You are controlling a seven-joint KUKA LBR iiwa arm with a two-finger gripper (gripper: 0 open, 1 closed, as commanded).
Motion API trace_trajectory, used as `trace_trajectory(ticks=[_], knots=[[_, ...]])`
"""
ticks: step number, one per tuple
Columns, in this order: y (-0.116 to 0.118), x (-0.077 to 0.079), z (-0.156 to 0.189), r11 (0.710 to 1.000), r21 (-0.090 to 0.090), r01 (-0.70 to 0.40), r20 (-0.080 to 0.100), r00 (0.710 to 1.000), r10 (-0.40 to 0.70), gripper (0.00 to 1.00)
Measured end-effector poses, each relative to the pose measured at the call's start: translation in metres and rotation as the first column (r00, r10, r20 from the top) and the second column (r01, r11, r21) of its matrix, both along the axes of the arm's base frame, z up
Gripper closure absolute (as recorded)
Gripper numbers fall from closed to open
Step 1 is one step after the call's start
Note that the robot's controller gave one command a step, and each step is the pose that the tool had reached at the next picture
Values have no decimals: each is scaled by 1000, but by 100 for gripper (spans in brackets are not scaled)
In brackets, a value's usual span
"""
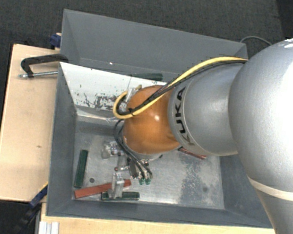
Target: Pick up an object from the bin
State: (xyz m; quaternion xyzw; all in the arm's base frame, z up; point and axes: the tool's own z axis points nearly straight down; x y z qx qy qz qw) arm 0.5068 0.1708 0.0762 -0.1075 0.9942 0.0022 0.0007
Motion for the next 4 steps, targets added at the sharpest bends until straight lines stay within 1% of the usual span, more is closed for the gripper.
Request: trace_trajectory(ticks=[1,2,3,4], knots=[[-26,7,-5,992,-2,126,3,992,-126,100],[-26,7,-5,992,-1,126,2,992,-126,100],[28,56,121,998,-1,59,5,998,-59,100],[28,55,121,998,-1,60,4,998,-60,100]])
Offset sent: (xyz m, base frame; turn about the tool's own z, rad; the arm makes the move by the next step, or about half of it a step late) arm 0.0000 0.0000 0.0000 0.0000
